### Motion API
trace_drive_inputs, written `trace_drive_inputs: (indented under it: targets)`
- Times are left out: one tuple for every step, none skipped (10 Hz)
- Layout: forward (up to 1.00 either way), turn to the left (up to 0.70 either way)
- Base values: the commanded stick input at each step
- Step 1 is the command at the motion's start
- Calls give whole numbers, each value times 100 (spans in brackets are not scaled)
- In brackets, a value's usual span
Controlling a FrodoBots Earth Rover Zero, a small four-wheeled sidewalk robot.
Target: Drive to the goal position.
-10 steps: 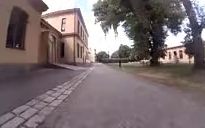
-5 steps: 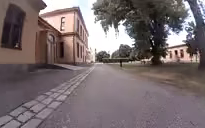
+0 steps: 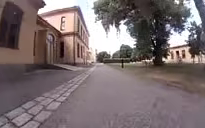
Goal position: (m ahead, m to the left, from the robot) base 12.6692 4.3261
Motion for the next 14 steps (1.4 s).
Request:
trace_drive_inputs:
  targets:
    - [85, 1]
    - [85, 1]
    - [85, 1]
    - [85, 1]
    - [85, 1]
    - [85, 1]
    - [85, 1]
    - [85, 1]
    - [85, 1]
    - [85, 1]
    - [85, 1]
    - [85, 1]
    - [85, 1]
    - [85, 1]
